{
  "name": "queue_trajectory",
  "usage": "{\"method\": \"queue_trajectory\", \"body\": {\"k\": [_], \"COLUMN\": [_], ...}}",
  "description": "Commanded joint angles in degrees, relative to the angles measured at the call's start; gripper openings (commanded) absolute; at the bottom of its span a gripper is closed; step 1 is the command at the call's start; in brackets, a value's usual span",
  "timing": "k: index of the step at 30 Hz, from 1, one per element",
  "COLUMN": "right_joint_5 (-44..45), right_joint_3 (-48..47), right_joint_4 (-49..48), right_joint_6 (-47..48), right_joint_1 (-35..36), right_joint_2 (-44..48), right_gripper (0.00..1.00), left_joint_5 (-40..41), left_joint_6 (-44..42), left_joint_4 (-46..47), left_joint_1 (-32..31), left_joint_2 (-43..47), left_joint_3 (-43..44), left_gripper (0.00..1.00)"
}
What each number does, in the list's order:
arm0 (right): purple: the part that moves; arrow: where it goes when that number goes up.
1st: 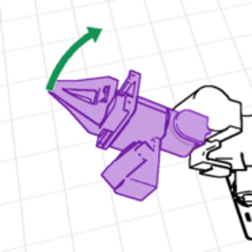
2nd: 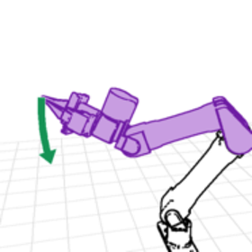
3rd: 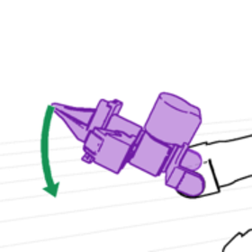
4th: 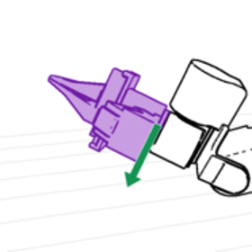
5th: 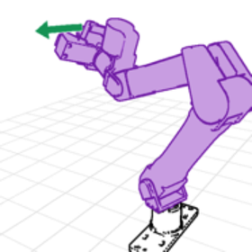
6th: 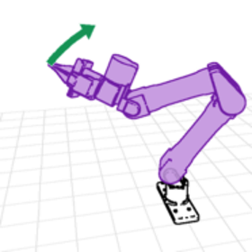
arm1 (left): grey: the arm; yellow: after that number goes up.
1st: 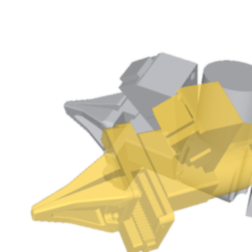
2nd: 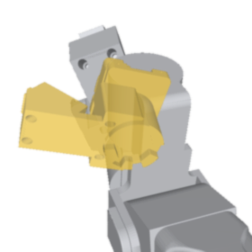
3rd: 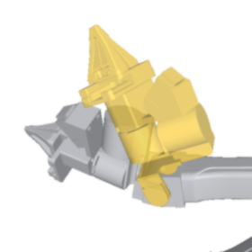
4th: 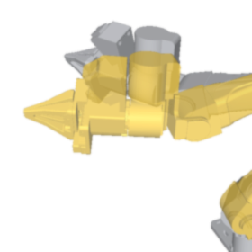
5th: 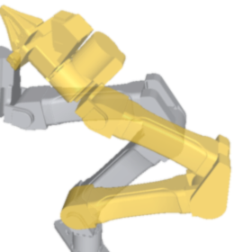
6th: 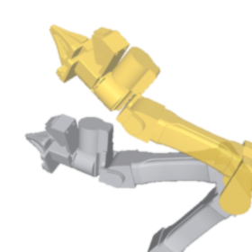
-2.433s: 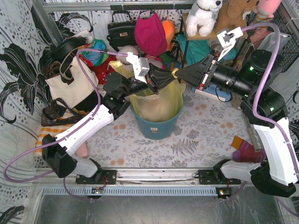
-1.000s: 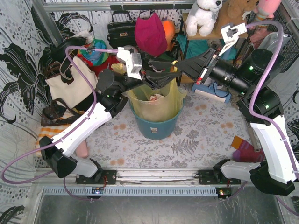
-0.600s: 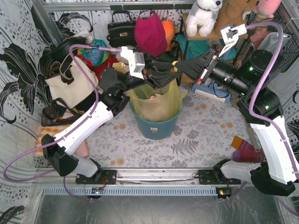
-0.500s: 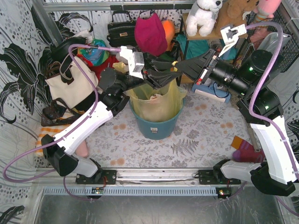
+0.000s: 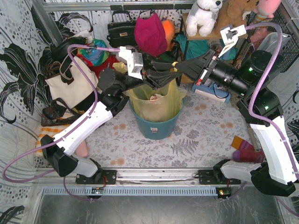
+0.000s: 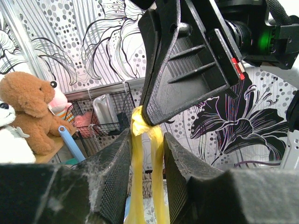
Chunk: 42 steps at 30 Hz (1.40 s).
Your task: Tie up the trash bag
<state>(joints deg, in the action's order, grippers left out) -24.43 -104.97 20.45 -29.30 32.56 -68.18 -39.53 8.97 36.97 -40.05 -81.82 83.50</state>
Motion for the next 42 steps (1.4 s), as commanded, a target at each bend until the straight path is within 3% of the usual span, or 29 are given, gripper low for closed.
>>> {"method": "queue_trajectory", "body": {"k": [1,9,23,26,29,32,42], "right_joint_5": [-0.2,-0.3,-0.6,-0.5,0.1,1.1,0.9], "right_joint_3": [0.4,0.4,-0.1,0.0,-0.3,-0.8,-6.1], "right_joint_4": [-2.6,-3.0,-3.2,-3.6,-4.2,-4.9,-4.2], "right_joint_6": [-0.5,-0.8,-0.8,-0.8,-0.4,0.6,6.2], "right_joint_1": [0.2,0.2,0.1,0.2,0.1,0.2,0.1], "right_joint_2": [0.9,0.7,0.3,0.6,1.1,1.5,-3.4], "right_gripper": [0.00,0.00,0.00,0.00,0.15,0.24,0.31], "left_joint_5": [-0.2,1.1,1.0,1.4,1.3,1.4,-5.5], "left_joint_6": [0.6,0.3,0.9,1.1,1.4,1.2,2.6], "left_joint_4": [3.1,2.1,1.3,1.0,1.1,-2.1,0.8], "left_joint_1": [0.3,0.3,0.3,0.3,0.3,0.3,0.4], "left_joint_2": [2.3,2.8,1.8,1.9,2.2,2.4,6.6], "left_joint_3": [0.3,0.4,1.3,1.2,0.5,0.9,-5.7], "left_gripper": [0.42,0.33,0.00,0.00,0.00,0.00,0.00]}}
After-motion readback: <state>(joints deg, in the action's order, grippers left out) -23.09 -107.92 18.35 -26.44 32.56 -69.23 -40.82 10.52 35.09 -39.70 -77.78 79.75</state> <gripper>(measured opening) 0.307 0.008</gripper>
